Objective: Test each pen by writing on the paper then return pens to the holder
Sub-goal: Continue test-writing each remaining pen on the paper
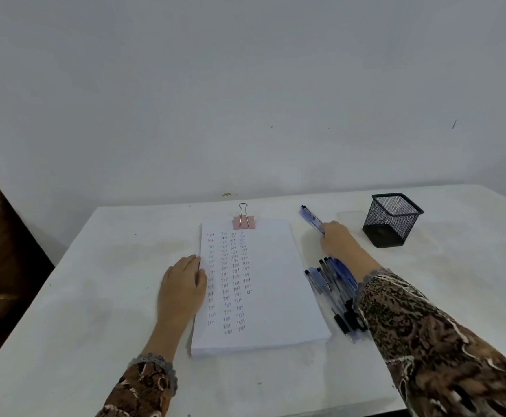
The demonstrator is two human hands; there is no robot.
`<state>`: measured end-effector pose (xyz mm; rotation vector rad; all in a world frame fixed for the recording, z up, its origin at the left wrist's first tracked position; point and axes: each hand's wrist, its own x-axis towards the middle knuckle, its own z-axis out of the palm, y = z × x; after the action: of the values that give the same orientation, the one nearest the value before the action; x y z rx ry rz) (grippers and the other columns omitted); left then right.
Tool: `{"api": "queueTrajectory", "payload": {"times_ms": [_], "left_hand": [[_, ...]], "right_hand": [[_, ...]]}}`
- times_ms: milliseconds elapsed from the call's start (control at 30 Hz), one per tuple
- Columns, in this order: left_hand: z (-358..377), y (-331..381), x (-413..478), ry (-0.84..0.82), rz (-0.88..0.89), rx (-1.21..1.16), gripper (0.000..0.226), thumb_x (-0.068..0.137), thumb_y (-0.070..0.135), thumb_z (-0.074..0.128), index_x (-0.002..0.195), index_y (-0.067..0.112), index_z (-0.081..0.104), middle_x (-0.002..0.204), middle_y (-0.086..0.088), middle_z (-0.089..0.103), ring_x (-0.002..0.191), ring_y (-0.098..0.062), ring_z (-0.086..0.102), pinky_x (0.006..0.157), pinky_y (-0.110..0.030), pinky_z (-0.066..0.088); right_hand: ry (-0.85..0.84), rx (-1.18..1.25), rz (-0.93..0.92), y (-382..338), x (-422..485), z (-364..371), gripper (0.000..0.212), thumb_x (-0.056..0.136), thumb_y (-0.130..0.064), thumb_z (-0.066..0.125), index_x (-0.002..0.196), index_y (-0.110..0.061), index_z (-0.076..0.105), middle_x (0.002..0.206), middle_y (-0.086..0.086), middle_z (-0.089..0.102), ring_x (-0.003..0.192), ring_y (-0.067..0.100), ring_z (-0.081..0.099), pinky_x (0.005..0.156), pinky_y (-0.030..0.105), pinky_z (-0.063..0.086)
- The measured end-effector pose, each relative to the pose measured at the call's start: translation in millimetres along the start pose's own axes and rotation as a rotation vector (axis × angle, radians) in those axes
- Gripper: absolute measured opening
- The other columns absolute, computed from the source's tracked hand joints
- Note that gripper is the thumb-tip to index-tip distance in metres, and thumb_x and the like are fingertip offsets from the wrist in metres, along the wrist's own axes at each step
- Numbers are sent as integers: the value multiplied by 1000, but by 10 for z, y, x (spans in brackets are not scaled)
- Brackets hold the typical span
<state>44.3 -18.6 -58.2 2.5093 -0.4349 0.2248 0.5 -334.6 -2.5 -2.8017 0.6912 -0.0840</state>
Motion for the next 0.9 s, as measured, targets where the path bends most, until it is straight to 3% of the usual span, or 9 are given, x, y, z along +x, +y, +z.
{"api": "queueTrajectory", "payload": {"times_ms": [400,700,833,900], "left_hand": [[13,-18,-4,10,13,1,40,95,20,42,133,10,48,140,-1,47,132,-15,38,115,-33,22],[25,-40,8,-8,14,15,41,96,23,39,136,12,45,142,1,44,134,-13,34,116,-34,21],[16,-40,5,-7,11,9,42,96,23,39,136,12,45,143,0,43,135,-15,33,116,-34,21],[7,-24,-1,-5,9,7,42,97,23,38,137,12,44,143,0,42,135,-15,33,116,-33,20]], "right_hand": [[69,-294,46,-130,175,57,24,95,-10,45,118,-6,55,116,9,56,108,25,56,83,31,48],[23,-309,69,-206,199,57,26,96,-12,45,121,-6,52,117,10,55,104,26,60,73,31,46],[29,-282,41,-318,205,-22,23,93,-2,41,112,-3,55,101,11,56,87,28,60,65,29,41],[44,-130,31,-397,208,-130,13,95,-5,40,102,-1,51,92,12,50,73,25,50,62,29,38]]}}
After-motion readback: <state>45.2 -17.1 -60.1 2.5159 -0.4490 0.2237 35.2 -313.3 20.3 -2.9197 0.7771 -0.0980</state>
